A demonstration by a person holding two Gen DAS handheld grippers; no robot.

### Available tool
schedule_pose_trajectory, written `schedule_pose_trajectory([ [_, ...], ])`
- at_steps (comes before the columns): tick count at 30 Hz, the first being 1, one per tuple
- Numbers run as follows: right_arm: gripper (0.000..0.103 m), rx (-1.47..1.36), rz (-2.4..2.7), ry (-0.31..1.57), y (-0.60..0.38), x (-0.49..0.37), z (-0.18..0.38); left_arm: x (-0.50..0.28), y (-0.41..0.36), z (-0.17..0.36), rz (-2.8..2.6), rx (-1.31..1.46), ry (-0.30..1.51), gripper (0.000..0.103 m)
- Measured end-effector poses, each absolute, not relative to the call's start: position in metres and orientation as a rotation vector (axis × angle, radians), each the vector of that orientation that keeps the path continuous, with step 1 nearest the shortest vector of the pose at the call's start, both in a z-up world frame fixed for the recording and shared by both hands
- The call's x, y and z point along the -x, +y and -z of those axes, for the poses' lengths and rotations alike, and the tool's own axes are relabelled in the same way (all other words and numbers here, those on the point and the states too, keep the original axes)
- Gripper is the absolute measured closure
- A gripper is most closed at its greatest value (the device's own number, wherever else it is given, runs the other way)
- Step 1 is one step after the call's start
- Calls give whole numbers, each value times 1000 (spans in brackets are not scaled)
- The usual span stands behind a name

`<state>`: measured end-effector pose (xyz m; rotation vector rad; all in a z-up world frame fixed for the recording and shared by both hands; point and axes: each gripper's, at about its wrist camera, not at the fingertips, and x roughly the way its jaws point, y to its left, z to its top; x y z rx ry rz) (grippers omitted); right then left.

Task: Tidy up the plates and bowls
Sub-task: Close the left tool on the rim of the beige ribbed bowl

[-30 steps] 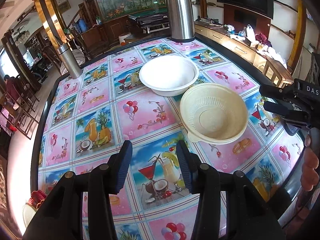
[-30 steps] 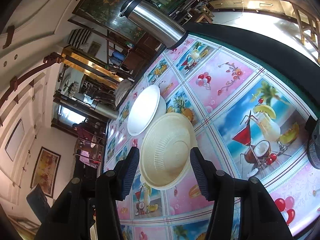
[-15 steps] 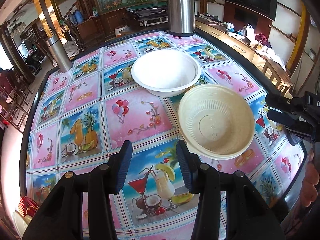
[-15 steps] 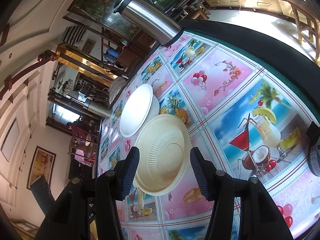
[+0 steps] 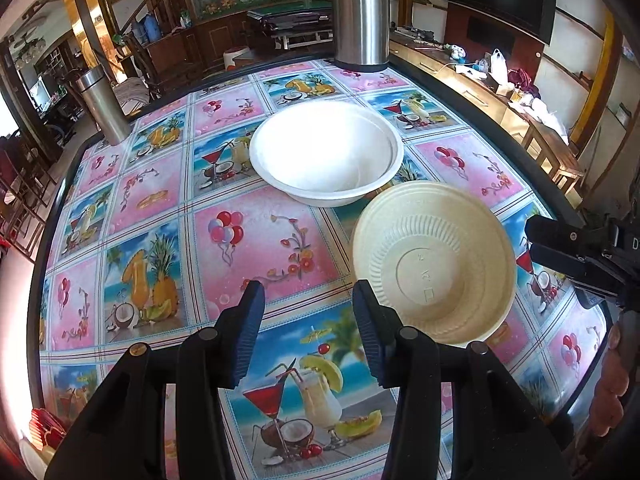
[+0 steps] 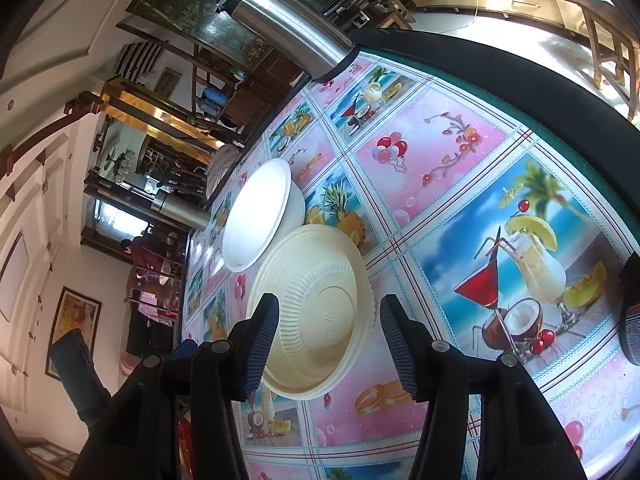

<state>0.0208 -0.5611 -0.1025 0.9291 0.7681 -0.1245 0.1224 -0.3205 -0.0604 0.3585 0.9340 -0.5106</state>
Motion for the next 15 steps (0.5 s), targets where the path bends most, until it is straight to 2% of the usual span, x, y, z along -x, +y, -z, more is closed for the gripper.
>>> schedule_pose_trajectory([
  [6,47,-919,135,783,-564,-28,105,-133,-328,64,538,-327,958,59],
  [15,47,-910,136,806,-563,-36,109,-163,-327,88,644,-137,1164,59],
])
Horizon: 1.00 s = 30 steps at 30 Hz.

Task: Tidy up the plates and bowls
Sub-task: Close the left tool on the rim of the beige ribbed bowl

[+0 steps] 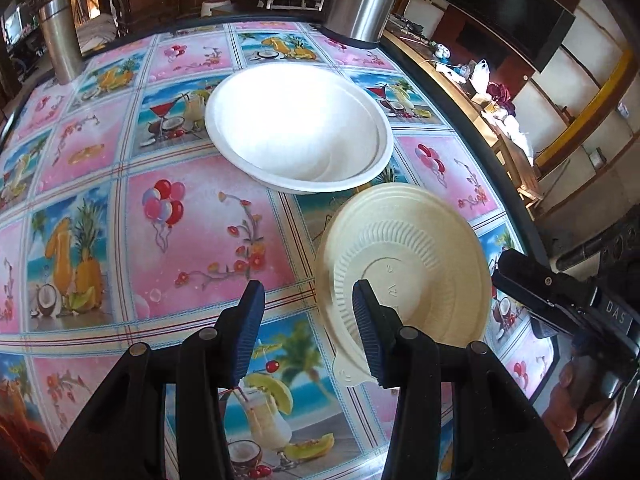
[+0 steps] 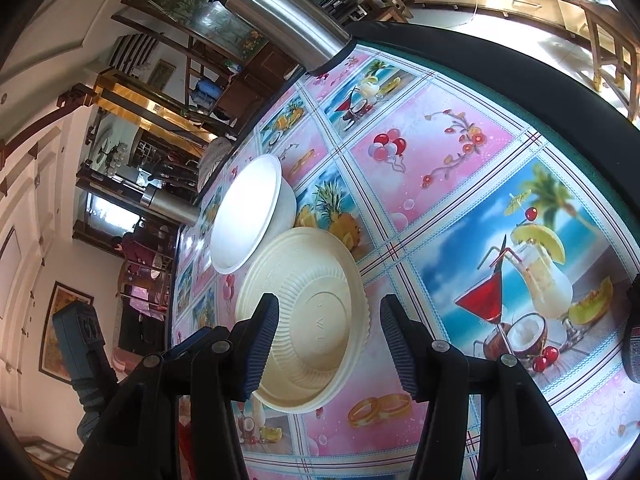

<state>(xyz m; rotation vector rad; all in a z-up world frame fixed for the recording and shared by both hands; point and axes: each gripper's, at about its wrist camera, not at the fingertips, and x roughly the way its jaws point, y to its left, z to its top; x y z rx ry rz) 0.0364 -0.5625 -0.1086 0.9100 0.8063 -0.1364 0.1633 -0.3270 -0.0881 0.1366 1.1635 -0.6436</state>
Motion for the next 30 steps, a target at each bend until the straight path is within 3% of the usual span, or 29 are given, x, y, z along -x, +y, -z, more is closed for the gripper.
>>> schedule_pose_trajectory([
  [10,47,-948,133,833,-563,-43,127,-176,-329,104,695,-7,1300,59],
  [30,50,-1005,126,832,-566,-44,141,-169,-331,97,700,-32,1220,62],
])
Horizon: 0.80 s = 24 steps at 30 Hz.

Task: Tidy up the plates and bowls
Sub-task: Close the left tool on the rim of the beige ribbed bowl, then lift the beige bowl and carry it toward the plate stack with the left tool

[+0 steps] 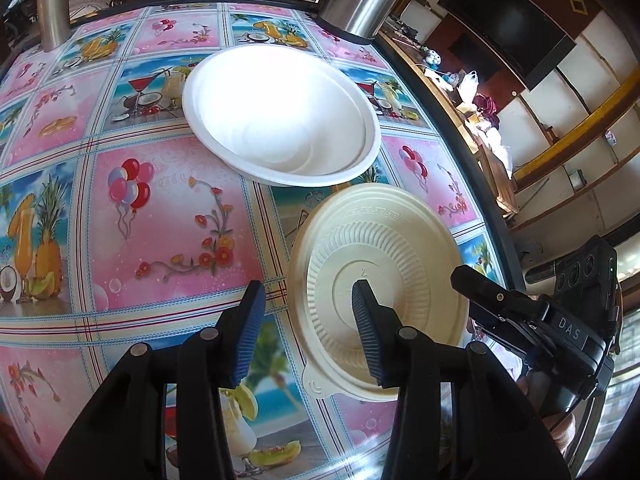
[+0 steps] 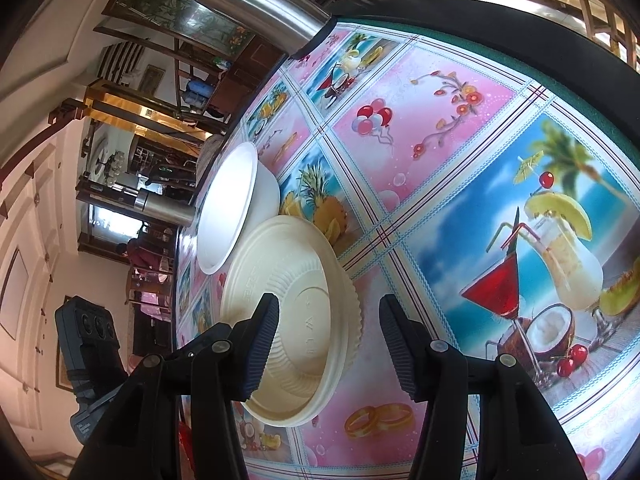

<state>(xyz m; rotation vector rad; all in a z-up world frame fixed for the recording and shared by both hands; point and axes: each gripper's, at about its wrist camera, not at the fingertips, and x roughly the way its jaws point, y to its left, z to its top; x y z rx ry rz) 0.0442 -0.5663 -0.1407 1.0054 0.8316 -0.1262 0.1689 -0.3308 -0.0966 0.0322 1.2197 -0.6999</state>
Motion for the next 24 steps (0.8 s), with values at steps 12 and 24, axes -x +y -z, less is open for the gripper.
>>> schedule_pose_trajectory([
  [12,78,-1025,161,805,-570,-40,144,-171,-328,101,700,-21,1215,79],
  [24,93,-989,174,806,-564,-43,145,-168,-326,103,708,-17,1193,95],
])
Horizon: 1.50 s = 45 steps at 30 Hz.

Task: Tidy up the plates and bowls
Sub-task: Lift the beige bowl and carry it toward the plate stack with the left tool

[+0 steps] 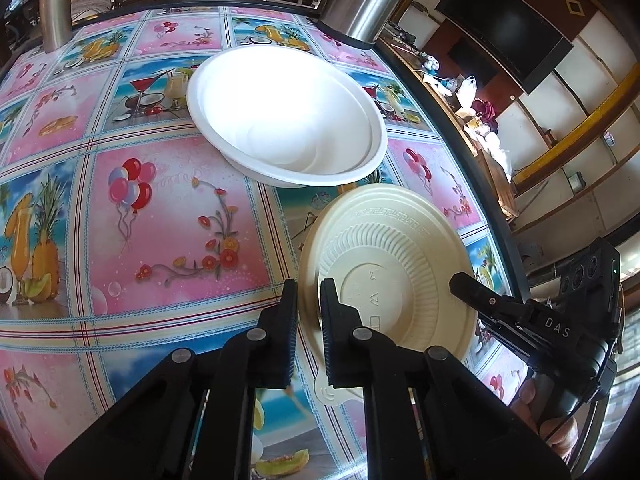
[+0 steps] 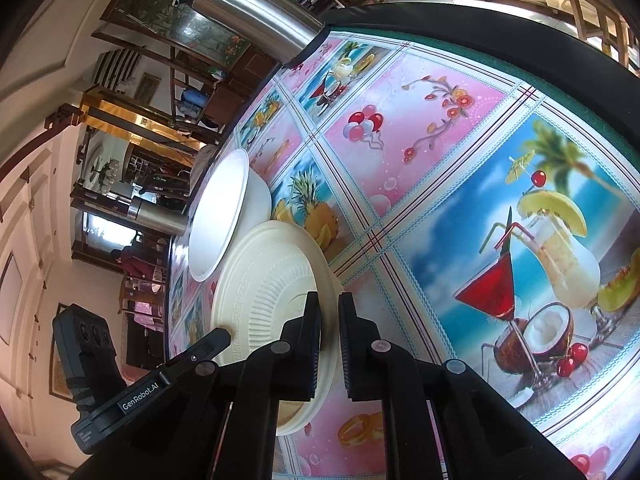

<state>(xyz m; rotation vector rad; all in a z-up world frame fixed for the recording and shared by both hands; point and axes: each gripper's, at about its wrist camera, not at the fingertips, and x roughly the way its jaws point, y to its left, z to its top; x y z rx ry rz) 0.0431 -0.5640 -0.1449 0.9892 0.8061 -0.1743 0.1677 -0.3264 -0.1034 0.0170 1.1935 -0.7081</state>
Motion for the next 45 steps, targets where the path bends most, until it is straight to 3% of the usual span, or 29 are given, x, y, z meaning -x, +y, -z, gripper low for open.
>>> schedule_pose_trajectory([
  [17,93,-961,173,814,-547,-41,138,-153,-293,99,685,8,1187,94],
  [45,93,-837,-28,927,-403,-52,137,-92,-135,90,477,55,1084,93],
])
